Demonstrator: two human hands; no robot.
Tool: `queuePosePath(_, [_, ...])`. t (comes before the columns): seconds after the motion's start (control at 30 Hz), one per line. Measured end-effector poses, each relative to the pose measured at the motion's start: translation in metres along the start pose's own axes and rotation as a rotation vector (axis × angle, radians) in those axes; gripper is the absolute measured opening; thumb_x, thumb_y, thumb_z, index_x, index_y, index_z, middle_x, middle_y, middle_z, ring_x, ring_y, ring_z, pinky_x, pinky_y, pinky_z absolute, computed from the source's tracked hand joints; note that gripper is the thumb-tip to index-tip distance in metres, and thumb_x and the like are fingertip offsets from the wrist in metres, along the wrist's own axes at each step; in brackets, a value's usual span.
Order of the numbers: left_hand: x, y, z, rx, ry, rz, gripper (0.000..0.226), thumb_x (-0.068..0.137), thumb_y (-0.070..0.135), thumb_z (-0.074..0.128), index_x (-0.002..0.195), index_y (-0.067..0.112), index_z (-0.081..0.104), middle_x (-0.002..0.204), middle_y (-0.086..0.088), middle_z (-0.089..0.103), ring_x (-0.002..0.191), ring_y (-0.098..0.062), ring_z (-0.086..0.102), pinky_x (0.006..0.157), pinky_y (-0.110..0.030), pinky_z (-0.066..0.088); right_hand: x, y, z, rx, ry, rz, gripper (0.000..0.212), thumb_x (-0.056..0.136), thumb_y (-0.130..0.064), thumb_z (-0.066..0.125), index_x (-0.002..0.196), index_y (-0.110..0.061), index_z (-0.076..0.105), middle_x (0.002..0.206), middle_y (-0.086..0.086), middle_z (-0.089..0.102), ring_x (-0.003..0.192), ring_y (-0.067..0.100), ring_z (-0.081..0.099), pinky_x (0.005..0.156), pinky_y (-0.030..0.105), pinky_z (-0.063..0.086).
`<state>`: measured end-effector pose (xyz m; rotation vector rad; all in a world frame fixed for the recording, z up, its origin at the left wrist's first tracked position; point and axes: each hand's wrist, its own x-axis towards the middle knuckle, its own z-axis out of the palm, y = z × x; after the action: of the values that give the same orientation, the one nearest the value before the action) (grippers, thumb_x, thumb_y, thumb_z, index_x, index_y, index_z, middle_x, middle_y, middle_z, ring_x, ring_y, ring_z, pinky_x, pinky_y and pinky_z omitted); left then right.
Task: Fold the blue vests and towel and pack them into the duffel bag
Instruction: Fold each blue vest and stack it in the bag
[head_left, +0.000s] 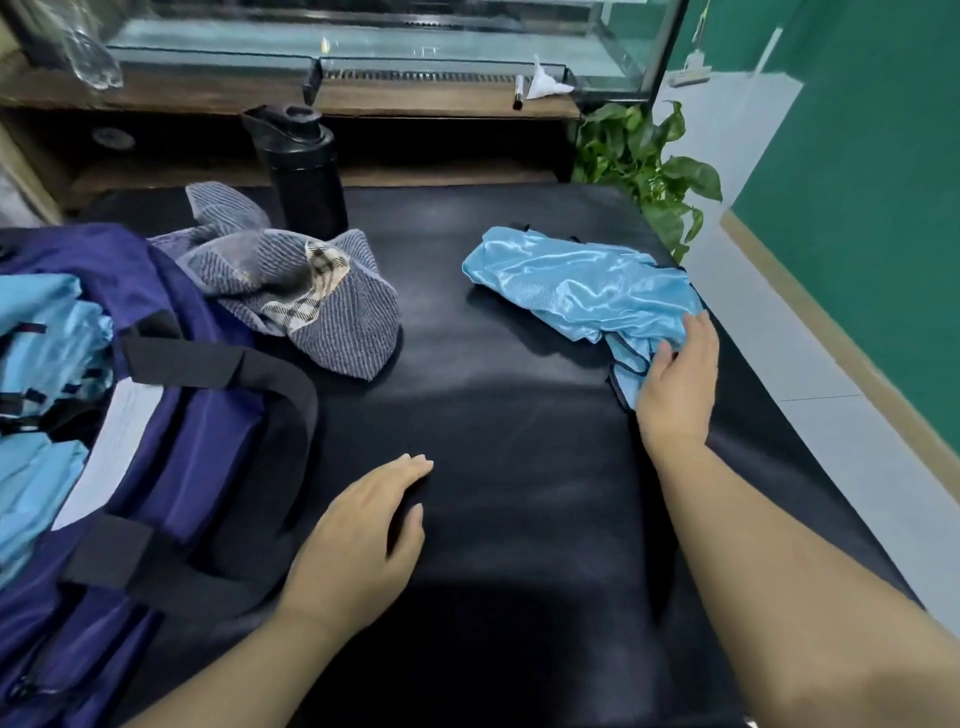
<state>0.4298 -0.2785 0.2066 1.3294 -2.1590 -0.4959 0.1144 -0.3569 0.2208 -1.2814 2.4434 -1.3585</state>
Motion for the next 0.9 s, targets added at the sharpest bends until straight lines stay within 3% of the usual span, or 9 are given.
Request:
queuePosePath(0.07, [0.000, 0.000, 0.000, 0.007, -0.005, -0.003, 0.048, 0.086, 0.035, 0.039, 0.126, 0.016, 0.059, 0.127, 0.013, 0.055, 0.122, 0.005, 0.042, 0.105, -0.004, 0.022, 0.005, -0.002, 0.002, -0.179, -0.119, 0.016, 0.055, 0.101, -0.033, 0.041, 0.151, -0.019, 0.022, 0.154, 0.002, 0.029, 0.132, 0.026, 0.040, 0.102, 0.042, 0.035])
queuePosePath(0.13, [0.000, 0.000, 0.001, 0.010, -0.006, -0.013, 0.049, 0.086, 0.036, 0.039, 0.126, 0.015, 0.059, 0.127, 0.013, 0.056, 0.122, 0.003, 0.043, 0.105, -0.004, 0.023, 0.010, -0.003, 0.003, -0.328, -0.224, 0.076, 0.062, 0.097, -0.045, 0.045, 0.151, -0.029, 0.018, 0.127, 0.012, 0.047, 0.109, 0.032, 0.049, 0.092, 0.043, 0.040])
queuePosePath(0.2, [0.000, -0.001, 0.000, 0.012, -0.008, -0.024, 0.050, 0.086, 0.037, 0.038, 0.126, 0.016, 0.059, 0.126, 0.015, 0.054, 0.122, 0.003, 0.043, 0.104, -0.004, 0.024, 0.012, -0.002, 0.003, -0.366, -0.241, 0.080, 0.051, 0.095, -0.043, 0.048, 0.142, -0.027, 0.036, 0.107, 0.013, 0.053, 0.099, 0.032, 0.051, 0.083, 0.041, 0.043])
queuePosePath(0.27, [0.000, -0.001, 0.000, 0.011, -0.009, -0.031, 0.050, 0.086, 0.039, 0.037, 0.125, 0.016, 0.059, 0.126, 0.016, 0.053, 0.121, 0.004, 0.043, 0.103, -0.003, 0.023, 0.011, 0.003, 0.003, -0.358, -0.228, -0.034, 0.024, 0.094, -0.027, 0.050, 0.112, -0.016, 0.060, 0.100, 0.012, 0.060, 0.097, 0.033, 0.054, 0.074, 0.037, 0.040])
queuePosePath(0.37, [0.000, 0.000, 0.000, 0.009, -0.007, -0.034, 0.052, 0.085, 0.041, 0.036, 0.125, 0.016, 0.059, 0.125, 0.016, 0.053, 0.119, 0.004, 0.043, 0.102, -0.003, 0.023, -0.007, 0.005, -0.002, -0.367, -0.246, -0.195, 0.008, 0.085, -0.019, 0.059, 0.078, -0.017, 0.062, 0.091, 0.003, 0.057, 0.099, 0.030, 0.049, 0.076, 0.033, 0.031])
queuePosePath(0.5, [0.001, 0.000, -0.001, -0.003, -0.003, -0.032, 0.052, 0.084, 0.041, 0.038, 0.125, 0.016, 0.057, 0.127, 0.015, 0.053, 0.117, 0.002, 0.047, 0.100, -0.006, 0.025, -0.045, 0.002, -0.019, -0.166, -0.433, -0.349, 0.015, 0.081, -0.014, 0.066, 0.094, -0.007, 0.063, 0.133, 0.000, 0.051, 0.115, 0.022, 0.048, 0.087, 0.022, 0.030])
queuePosePath(0.67, [-0.001, 0.004, -0.008, -0.019, -0.084, -0.030, 0.058, 0.082, 0.047, 0.039, 0.134, 0.024, 0.048, 0.137, 0.022, 0.039, 0.127, -0.002, 0.043, 0.103, -0.011, 0.026, -0.101, -0.016, -0.049, -0.012, -0.636, -0.229, 0.008, 0.082, -0.012, 0.058, 0.089, -0.013, 0.054, 0.085, -0.002, 0.058, 0.077, 0.015, 0.049, 0.070, 0.027, 0.036])
queuePosePath(0.8, [-0.002, 0.021, -0.011, -0.047, -0.146, -0.064, 0.063, 0.081, 0.056, 0.045, 0.141, 0.043, 0.034, 0.151, 0.018, 0.027, 0.136, -0.002, 0.032, 0.112, -0.028, 0.030, -0.134, -0.024, -0.069, 0.005, -0.764, -0.155, 0.029, 0.085, -0.009, 0.060, 0.113, -0.003, 0.061, 0.111, 0.011, 0.065, 0.106, 0.025, 0.057, 0.088, 0.027, 0.040])
queuePosePath(0.9, [-0.002, 0.042, -0.009, -0.177, -0.167, -0.155, 0.063, 0.087, 0.043, 0.061, 0.140, 0.051, 0.026, 0.152, 0.019, 0.023, 0.139, -0.001, 0.027, 0.116, -0.043, 0.025, -0.147, -0.027, -0.078, 0.021, -0.838, -0.144, 0.025, 0.082, -0.011, 0.060, 0.107, -0.008, 0.065, 0.110, 0.009, 0.067, 0.105, 0.023, 0.059, 0.094, 0.033, 0.045])
